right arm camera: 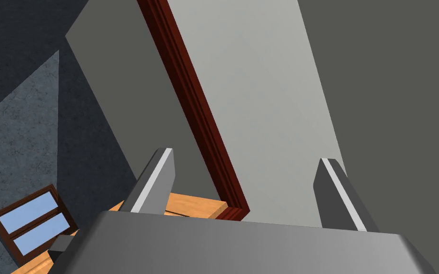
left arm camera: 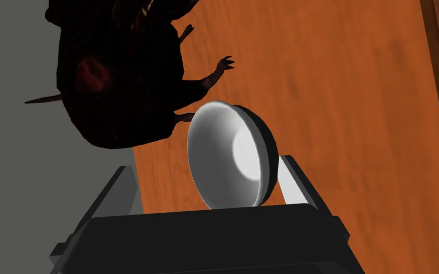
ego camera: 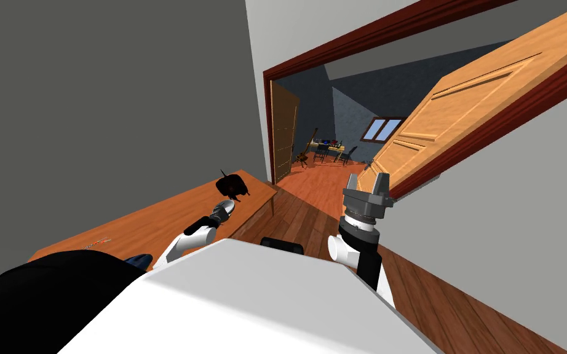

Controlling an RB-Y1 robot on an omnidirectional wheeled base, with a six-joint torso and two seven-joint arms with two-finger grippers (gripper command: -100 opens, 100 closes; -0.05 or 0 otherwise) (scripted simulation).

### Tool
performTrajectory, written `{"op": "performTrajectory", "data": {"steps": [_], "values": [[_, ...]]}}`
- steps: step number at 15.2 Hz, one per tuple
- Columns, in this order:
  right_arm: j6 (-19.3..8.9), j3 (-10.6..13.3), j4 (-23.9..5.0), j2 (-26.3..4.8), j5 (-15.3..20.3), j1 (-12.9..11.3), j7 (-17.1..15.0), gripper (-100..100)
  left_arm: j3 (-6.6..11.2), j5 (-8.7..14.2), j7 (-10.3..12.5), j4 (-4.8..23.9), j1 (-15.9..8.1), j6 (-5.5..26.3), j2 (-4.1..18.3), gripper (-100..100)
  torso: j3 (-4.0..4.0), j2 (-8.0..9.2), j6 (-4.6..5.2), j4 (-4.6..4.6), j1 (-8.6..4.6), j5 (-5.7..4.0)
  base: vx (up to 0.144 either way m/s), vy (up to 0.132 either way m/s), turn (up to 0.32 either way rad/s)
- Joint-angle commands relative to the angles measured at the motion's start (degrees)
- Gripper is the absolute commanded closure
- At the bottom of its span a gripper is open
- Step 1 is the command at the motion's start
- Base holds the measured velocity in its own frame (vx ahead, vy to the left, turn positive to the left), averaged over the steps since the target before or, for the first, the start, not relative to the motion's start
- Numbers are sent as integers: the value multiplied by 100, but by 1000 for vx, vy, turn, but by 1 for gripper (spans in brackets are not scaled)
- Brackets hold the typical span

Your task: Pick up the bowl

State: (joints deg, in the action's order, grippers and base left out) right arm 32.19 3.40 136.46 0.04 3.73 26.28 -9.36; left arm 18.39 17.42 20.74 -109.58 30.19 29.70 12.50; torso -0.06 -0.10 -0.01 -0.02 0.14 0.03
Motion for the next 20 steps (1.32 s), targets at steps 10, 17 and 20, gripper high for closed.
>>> {"op": "performTrajectory", "data": {"steps": [10,17,20], "values": [[0,0,0,0,0,0,0,0,527,365,76,500,-69,1240,-35,-100,-1,-1,0,0,2,0,30,31,-113],[0,0,0,0,0,0,0,0,765,516,90,731,-107,1914,-7,-100,-1,-2,2,0,2,0,30,35,-104],[0,0,0,0,0,0,0,0,983,649,94,944,-143,2313,36,-100,-3,-6,1,-1,11,2,39,56,-132]]}}
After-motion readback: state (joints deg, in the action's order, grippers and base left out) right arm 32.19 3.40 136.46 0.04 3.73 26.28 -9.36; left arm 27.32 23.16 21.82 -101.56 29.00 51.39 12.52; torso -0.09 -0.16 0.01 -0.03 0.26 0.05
